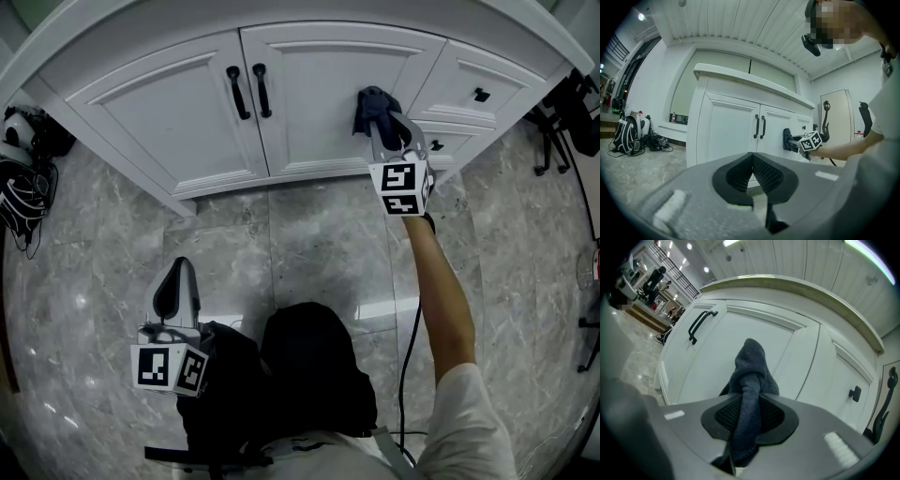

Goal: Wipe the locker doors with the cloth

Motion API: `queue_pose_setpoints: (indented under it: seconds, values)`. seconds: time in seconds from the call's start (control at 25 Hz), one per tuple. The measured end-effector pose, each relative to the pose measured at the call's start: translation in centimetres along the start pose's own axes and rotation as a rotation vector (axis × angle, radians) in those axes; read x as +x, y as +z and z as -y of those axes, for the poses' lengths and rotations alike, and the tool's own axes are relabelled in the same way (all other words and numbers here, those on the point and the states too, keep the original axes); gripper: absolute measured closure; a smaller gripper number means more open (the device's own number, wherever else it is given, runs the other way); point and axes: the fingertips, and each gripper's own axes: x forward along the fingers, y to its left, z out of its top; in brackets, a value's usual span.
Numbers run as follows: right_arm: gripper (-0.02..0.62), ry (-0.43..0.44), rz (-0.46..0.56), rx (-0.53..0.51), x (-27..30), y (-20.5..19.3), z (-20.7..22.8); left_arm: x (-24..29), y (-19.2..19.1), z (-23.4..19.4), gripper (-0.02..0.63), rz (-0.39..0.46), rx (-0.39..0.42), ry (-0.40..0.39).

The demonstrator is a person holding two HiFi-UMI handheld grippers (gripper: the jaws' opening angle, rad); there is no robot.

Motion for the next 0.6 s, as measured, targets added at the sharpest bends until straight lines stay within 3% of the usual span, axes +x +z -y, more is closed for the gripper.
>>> queue_pose_setpoints:
  seconds: [0.6]
  values:
    - [0.511, 0.006, -0.06, 0.038, 0.7, -4.0, -2.7, 0.0, -0.4, -0.5, 0.604, -0.011, -0.004, 0.0]
